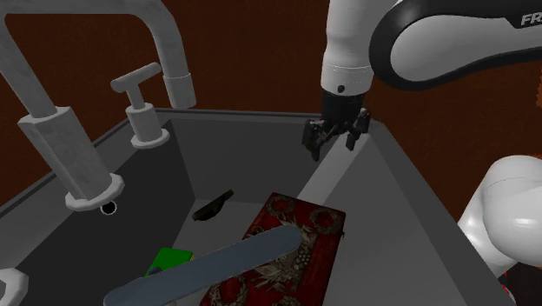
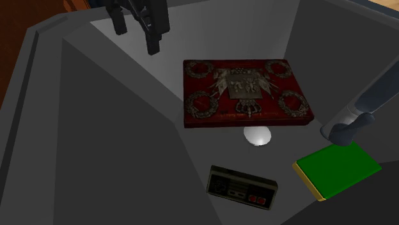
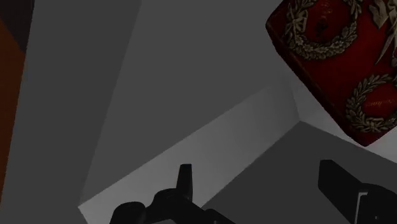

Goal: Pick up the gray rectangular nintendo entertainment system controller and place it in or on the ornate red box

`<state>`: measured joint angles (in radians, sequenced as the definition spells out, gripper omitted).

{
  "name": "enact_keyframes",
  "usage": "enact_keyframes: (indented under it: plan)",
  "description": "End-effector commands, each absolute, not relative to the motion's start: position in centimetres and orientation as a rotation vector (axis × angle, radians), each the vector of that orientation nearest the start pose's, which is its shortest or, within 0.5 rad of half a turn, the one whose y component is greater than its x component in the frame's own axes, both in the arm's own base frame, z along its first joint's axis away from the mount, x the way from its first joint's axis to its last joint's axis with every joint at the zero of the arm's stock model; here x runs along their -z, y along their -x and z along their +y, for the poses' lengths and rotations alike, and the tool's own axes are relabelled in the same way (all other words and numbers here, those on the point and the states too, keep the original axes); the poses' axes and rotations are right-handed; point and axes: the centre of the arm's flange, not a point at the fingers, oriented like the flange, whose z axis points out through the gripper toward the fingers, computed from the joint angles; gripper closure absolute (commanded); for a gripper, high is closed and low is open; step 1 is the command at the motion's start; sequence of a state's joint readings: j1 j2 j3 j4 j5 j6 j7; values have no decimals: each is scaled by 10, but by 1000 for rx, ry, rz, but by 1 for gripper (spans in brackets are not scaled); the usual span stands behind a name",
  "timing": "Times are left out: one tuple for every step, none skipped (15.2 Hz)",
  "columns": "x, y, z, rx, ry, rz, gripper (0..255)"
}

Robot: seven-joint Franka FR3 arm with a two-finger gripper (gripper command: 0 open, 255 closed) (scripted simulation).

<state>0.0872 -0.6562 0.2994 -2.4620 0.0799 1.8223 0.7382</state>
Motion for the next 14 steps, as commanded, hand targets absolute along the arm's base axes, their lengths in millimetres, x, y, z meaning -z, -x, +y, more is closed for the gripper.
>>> enact_keyframes:
  plan:
    - [-486,-325,177,67,3060,809,0]
    - [-482,-329,188,78,3041,853,0]
    - [-478,-334,198,90,3021,897,0]
    - [-473,-339,208,101,3001,940,0]
    - [-469,-344,219,112,2980,983,0]
    - [-465,-350,229,124,2959,1025,0]
    - [-461,-355,239,135,2937,1067,0]
    - [-457,-362,248,146,2914,1108,0]
    - [-454,-368,258,157,2890,1149,0]
    - [-450,-375,267,168,2866,1190,0]
    - [-446,-383,277,179,2842,1230,0]
    - [-443,-390,286,190,2817,1270,0]
    - [-440,-398,294,200,2791,1309,0]
    - [-436,-406,303,211,2764,1348,0]
